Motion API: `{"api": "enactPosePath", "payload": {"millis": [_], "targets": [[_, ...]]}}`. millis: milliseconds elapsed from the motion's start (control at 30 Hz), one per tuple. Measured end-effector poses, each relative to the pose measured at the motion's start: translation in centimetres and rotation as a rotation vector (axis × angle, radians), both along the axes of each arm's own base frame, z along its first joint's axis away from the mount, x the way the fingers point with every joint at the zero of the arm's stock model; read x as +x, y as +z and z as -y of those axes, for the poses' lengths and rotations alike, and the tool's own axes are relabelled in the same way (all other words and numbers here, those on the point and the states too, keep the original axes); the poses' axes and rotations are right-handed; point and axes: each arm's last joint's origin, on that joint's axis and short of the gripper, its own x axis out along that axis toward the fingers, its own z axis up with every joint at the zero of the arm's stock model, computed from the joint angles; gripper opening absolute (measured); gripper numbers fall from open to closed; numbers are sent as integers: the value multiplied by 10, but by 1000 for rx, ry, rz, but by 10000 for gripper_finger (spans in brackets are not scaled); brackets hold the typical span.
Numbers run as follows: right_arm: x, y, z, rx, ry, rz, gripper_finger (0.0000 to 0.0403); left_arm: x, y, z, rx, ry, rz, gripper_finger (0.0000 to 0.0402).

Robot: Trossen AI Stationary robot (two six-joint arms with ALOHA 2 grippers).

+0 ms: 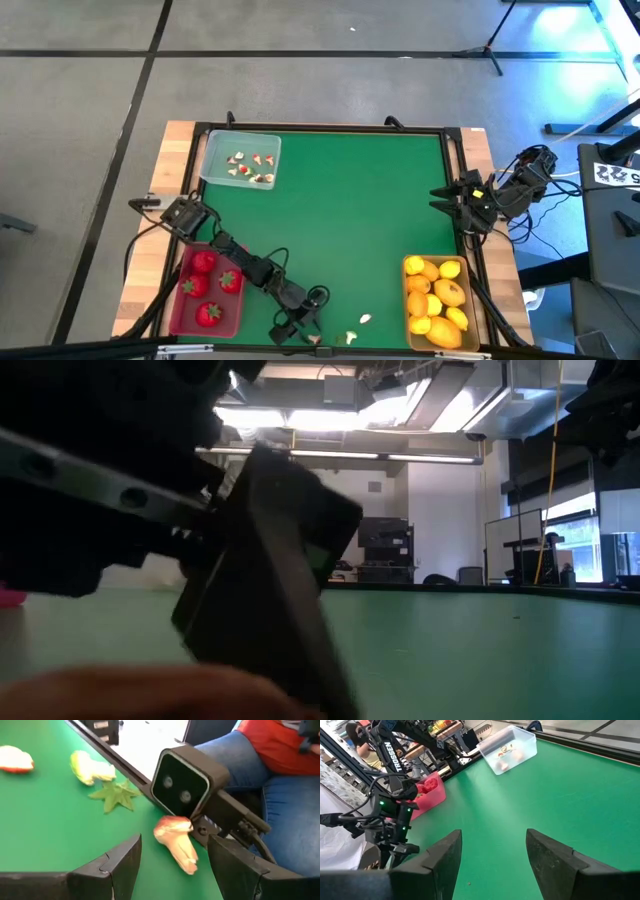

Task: Sort produce into baskets
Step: Put the brown mushroom into the white bin

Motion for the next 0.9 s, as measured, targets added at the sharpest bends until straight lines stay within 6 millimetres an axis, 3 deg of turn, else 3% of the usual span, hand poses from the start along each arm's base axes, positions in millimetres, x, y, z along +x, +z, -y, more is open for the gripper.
{"api": "enactPosePath", "payload": {"millis": [300,900], "targets": [[0,0,0,-2,0,-2,221,2,0,-3,5,2,4,220],[0,0,0,7,-1,2,221,2,-4,-4,-17,13,-35,127]]}}
